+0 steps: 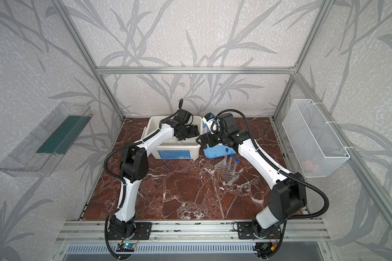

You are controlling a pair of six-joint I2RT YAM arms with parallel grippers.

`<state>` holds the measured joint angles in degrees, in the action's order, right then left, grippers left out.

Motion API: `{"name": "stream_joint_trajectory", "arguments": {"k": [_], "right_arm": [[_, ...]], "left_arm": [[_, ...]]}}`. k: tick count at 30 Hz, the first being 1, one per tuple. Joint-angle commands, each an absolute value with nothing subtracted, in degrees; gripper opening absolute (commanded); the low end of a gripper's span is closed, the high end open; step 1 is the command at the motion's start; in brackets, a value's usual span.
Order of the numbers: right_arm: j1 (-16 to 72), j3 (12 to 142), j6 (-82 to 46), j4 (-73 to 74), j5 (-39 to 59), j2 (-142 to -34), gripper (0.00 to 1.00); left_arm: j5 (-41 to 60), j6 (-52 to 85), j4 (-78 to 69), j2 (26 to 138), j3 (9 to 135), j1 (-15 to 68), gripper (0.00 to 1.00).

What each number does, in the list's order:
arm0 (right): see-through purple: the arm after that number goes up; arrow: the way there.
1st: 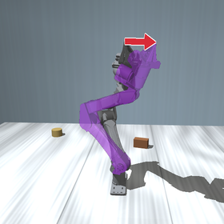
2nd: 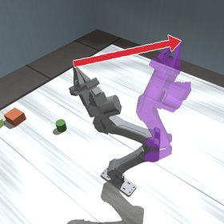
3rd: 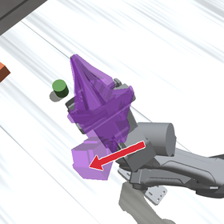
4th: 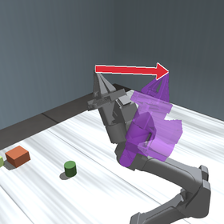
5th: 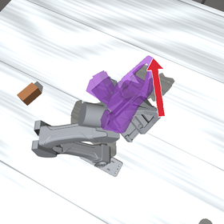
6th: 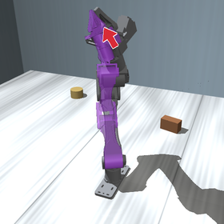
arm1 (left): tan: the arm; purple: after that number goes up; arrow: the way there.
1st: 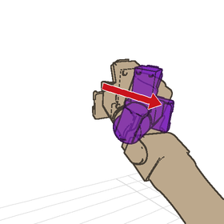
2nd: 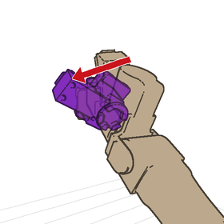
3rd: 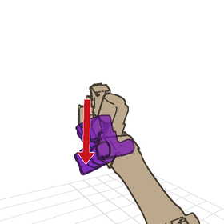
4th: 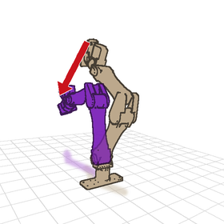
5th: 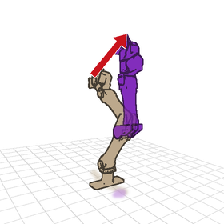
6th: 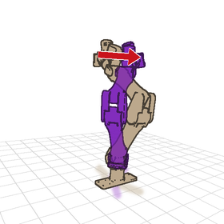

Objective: Organize the chemistry lab equipment
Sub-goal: 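Raise the left gripper from the bin while the right gripper grasps the blue lid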

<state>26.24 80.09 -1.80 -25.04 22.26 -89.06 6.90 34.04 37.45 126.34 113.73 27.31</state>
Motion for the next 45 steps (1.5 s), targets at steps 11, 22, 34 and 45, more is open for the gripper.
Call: {"name": "stream_joint_trajectory", "arguments": {"k": [11,22,34,45], "right_arm": [[19.63,83.25,-7.1,-27.53,19.98,-84.11,0.99],[10.55,85.16,-5.57,-32.33,13.18,-88.09,0.99],[5.71,86.93,-3.89,-33.17,7.38,-103.09,0.84],[3.5,98.83,0.32,-40.49,2.94,-119.79,0.56]], "left_arm": [[10.16,32.65,29.87,105.29,99.74,27.34,0.99],[23.04,42.35,20.83,90.0,86.63,28.78,0.99],[21.77,48.51,10.68,82.56,71.94,32.86,0.99],[19.19,51.43,5.29,82.13,68.48,41.65,0.99]]}}
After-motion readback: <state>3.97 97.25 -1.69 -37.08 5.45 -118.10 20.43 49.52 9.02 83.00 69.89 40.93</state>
